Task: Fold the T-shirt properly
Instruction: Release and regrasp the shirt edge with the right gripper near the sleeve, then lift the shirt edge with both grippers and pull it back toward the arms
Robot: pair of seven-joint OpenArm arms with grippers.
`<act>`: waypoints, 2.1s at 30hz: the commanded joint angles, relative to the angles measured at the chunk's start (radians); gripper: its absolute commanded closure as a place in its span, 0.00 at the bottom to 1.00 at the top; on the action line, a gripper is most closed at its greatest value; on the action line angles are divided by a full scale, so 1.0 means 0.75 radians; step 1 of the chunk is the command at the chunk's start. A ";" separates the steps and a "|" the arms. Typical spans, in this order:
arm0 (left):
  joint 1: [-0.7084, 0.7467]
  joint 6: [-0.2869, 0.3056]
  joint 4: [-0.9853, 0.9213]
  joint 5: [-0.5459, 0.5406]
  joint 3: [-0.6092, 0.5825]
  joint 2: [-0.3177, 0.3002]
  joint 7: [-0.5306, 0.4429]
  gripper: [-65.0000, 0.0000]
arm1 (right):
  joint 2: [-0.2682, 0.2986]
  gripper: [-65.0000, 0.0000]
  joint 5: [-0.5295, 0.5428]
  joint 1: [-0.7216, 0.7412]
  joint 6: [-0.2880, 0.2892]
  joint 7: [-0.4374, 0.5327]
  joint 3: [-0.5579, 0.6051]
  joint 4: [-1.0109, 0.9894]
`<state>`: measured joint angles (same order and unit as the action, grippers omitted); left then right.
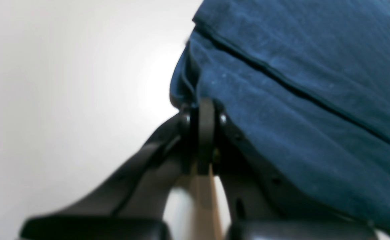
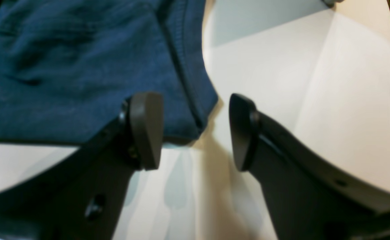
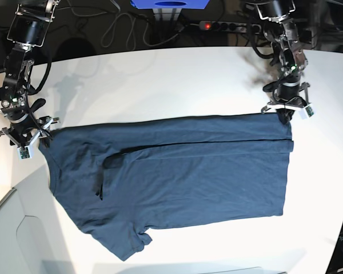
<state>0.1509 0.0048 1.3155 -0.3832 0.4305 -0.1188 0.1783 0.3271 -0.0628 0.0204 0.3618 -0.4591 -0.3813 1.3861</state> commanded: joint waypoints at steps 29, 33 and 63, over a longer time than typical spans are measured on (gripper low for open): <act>0.074 -0.016 0.193 0.009 0.012 -0.012 0.091 1.00 | 0.070 1.00 0.013 0.015 0.138 -0.039 0.002 -0.090; 0.078 -0.016 0.330 0.015 0.012 -0.012 0.091 1.00 | 0.074 1.00 0.013 0.021 0.143 -0.140 0.000 0.066; -0.045 -0.009 0.501 0.009 0.166 -0.047 0.365 1.00 | 0.042 1.00 0.013 0.221 0.186 -0.397 0.002 0.319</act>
<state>0.1230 0.0010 1.6737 -0.3775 0.5465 -0.1432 0.4767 0.3405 -0.0517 0.1692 0.4938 -0.7795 -0.3702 1.6077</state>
